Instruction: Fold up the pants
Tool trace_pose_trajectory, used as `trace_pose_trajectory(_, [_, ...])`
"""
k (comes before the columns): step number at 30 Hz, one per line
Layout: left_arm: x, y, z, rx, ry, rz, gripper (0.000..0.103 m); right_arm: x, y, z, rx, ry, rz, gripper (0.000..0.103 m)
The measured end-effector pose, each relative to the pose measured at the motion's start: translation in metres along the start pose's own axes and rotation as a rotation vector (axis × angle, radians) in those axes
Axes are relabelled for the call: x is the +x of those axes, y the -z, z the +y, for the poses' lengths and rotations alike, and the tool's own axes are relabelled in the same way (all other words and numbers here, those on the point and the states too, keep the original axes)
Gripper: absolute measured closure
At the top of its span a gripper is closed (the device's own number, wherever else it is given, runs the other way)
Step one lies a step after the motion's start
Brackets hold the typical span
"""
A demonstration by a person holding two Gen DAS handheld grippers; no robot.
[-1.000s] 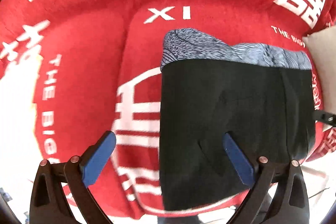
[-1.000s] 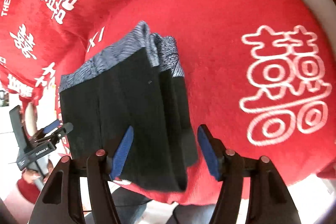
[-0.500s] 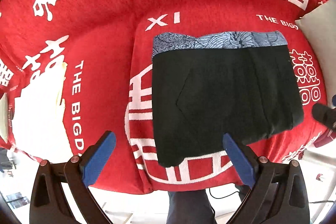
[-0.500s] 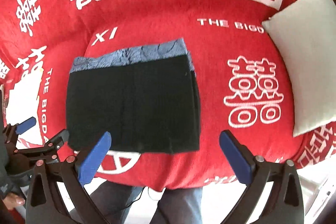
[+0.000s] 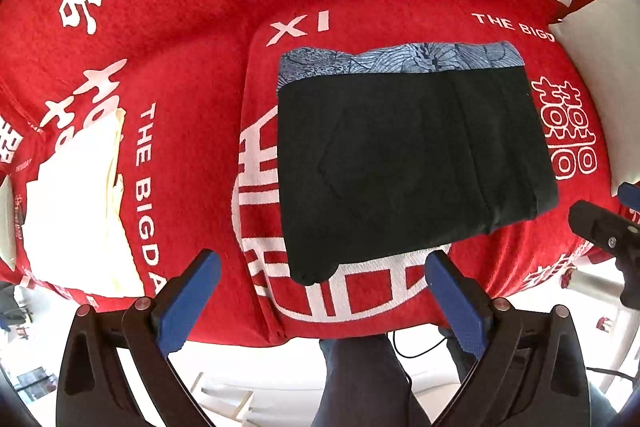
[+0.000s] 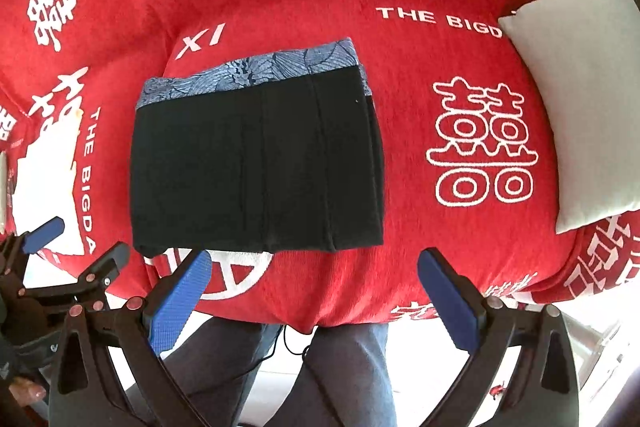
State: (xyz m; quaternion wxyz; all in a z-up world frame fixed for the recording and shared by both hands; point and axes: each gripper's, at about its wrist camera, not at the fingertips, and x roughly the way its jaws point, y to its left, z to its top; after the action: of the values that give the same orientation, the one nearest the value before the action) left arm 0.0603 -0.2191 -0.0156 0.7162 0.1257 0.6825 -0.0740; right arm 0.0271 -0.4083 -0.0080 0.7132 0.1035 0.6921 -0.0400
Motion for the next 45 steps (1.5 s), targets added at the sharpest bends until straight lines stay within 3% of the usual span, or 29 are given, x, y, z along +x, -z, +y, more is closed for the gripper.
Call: trace_pose_trajectory(45, [-0.015,0.004,-0.003,-0.006,0.015,-0.019,0.001,-0.012,0.002,0.004,-0.026,0.035,-0.021,0.0])
